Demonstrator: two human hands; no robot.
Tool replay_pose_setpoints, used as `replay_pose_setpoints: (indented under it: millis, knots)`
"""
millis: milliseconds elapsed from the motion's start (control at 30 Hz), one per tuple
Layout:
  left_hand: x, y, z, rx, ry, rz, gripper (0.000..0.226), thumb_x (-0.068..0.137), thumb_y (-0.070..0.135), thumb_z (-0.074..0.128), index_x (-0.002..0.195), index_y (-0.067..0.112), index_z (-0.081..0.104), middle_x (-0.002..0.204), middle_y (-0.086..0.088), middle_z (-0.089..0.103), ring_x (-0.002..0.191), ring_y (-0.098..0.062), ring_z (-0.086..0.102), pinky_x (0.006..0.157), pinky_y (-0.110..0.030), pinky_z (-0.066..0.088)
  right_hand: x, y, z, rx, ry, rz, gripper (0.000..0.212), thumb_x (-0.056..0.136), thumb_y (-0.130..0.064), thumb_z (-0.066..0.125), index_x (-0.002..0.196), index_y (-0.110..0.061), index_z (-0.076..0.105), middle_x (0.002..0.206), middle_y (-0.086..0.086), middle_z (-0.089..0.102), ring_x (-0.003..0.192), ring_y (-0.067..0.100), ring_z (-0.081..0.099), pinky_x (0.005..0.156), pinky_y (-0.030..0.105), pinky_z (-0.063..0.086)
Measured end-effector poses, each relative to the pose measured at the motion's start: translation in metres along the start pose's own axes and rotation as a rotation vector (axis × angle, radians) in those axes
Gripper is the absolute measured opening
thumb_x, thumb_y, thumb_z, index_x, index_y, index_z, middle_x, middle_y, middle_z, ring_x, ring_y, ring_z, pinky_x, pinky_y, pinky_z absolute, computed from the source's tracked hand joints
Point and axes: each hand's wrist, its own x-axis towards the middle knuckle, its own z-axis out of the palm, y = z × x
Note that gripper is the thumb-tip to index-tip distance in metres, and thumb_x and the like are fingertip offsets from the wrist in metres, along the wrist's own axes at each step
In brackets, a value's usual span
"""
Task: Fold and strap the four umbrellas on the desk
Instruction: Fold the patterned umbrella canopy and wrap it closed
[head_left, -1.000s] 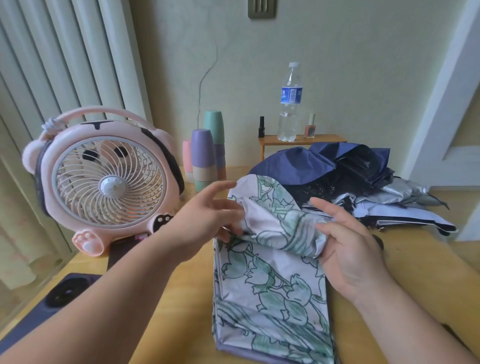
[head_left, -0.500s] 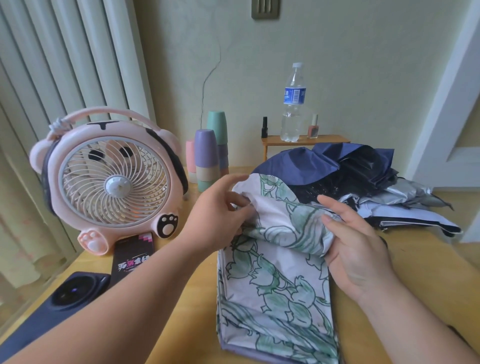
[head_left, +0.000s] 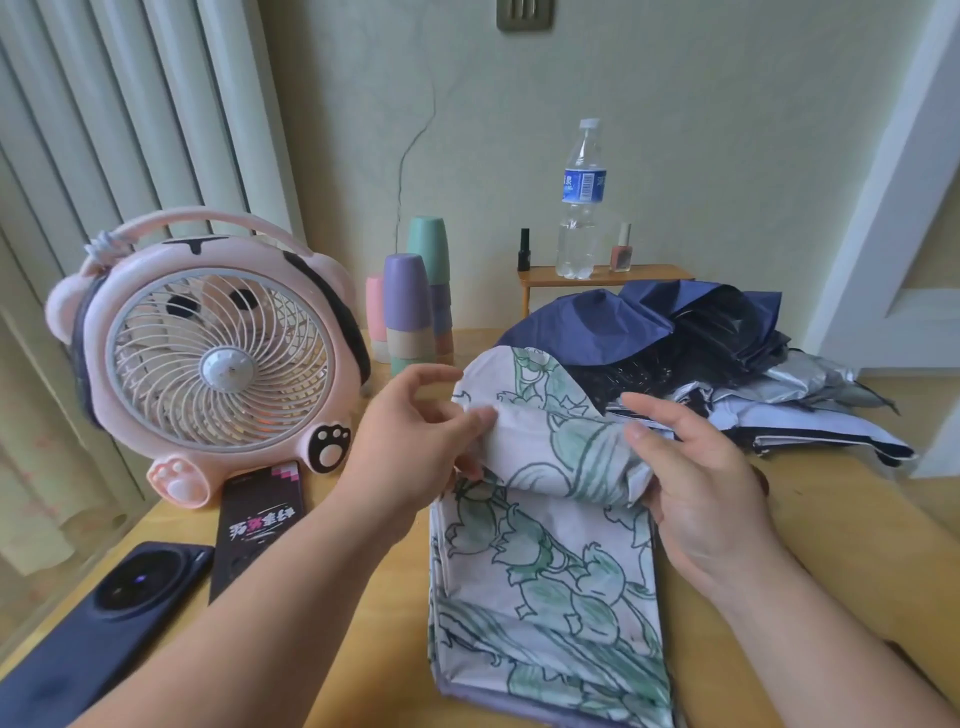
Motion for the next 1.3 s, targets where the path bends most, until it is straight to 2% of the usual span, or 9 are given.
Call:
replay_pose_setpoints:
  millis: [167,300,400,533,633,833,1000,1133,1300]
  knots:
    - [-0.007,0.002,-0.005,-0.531,-0.054,-0.129,0.045,0.08,-0.006,0.072,0.12,0.009,0.056,0.073,-0.009,0.069,0.049,-0.018,0.059,0.048,-0.023,0.046,0.003,-0.001,-0.005,-0.005,0.057,-0.029,0.022,0.099,-0.005,0.06,0.113,-0.017,0.071,0.092,0.01,0.077,0.086,0.02,0.074,0.068,0.023,0.057]
    - [-0.019,-0.001,-0.003,-0.316,-0.169,-0.156,0.067,0.076,0.005,0.084,0.134,0.023,0.055,0.095,-0.009,0.067,0.056,-0.027,0.066,0.043,-0.027,0.042,-0.001,-0.001,-0.005,-0.065,-0.05,-0.057,0.024,0.096,-0.006,0.061,0.118,-0.015,0.068,0.087,0.014,0.078,0.085,0.021,0.074,0.071,0.023,0.057]
    - [-0.019,-0.002,0.0,-0.233,-0.115,-0.04,0.048,0.086,0.001,0.075,0.126,0.017,0.056,0.074,-0.005,0.06,0.042,-0.02,0.051,0.041,-0.025,0.033,-0.004,-0.001,-0.003,-0.101,-0.106,-0.087,0.028,0.095,-0.003,0.061,0.12,-0.013,0.066,0.102,0.015,0.078,0.1,0.025,0.074,0.085,0.03,0.057]
    - [-0.021,0.001,-0.001,-0.637,-0.124,-0.122,0.038,0.078,-0.001,0.068,0.11,0.016,0.055,0.069,-0.001,0.055,0.039,-0.009,0.033,0.038,-0.019,0.025,-0.003,-0.004,-0.005,-0.112,-0.055,-0.104,0.026,0.098,0.0,0.057,0.116,-0.015,0.069,0.101,0.014,0.078,0.101,0.027,0.074,0.082,0.028,0.058]
    - [-0.024,0.002,-0.003,-0.814,-0.172,-0.217,0.032,0.081,0.0,0.063,0.106,0.02,0.058,0.075,-0.001,0.053,0.04,-0.007,0.034,0.037,-0.018,0.029,-0.002,-0.004,-0.007,-0.134,-0.013,-0.13,0.025,0.099,-0.006,0.06,0.111,-0.022,0.074,0.092,0.022,0.075,0.096,0.029,0.073,0.092,0.044,0.056]
    - [-0.025,-0.007,-0.007,-0.206,-0.129,0.006,0.052,0.088,-0.014,0.066,0.124,0.023,0.058,0.104,-0.004,0.066,0.065,-0.025,0.065,0.054,-0.032,0.053,0.001,-0.008,-0.002,0.14,0.003,0.039,0.028,0.102,-0.006,0.049,0.115,-0.019,0.071,0.099,0.016,0.074,0.093,0.028,0.072,0.082,0.043,0.059]
    - [-0.02,-0.009,0.007,0.134,0.108,0.061,0.033,0.084,0.011,0.081,0.099,0.021,0.052,0.097,-0.003,0.068,0.058,-0.021,0.07,0.056,-0.038,0.061,0.001,-0.009,-0.003,0.183,0.01,0.099,0.03,0.104,-0.006,0.045,0.118,-0.019,0.068,0.093,0.011,0.075,0.081,0.02,0.073,0.061,0.028,0.059]
    - [-0.015,-0.011,0.016,0.352,0.058,0.028,0.036,0.078,0.045,0.084,0.093,0.023,0.059,0.092,0.008,0.071,0.066,-0.014,0.07,0.065,-0.038,0.062,-0.001,-0.008,-0.002,0.124,0.009,0.093,0.029,0.104,-0.007,0.046,0.116,-0.019,0.07,0.101,0.015,0.075,0.085,0.021,0.074,0.061,0.029,0.059]
    - [-0.022,-0.012,0.015,0.627,-0.072,0.101,0.073,0.078,0.057,0.079,0.142,0.037,0.051,0.134,0.015,0.045,0.107,-0.004,0.056,0.091,-0.018,0.042,-0.001,-0.006,-0.001,0.114,0.024,0.088,0.028,0.104,-0.007,0.047,0.113,-0.018,0.07,0.11,0.019,0.075,0.097,0.026,0.074,0.07,0.032,0.062]
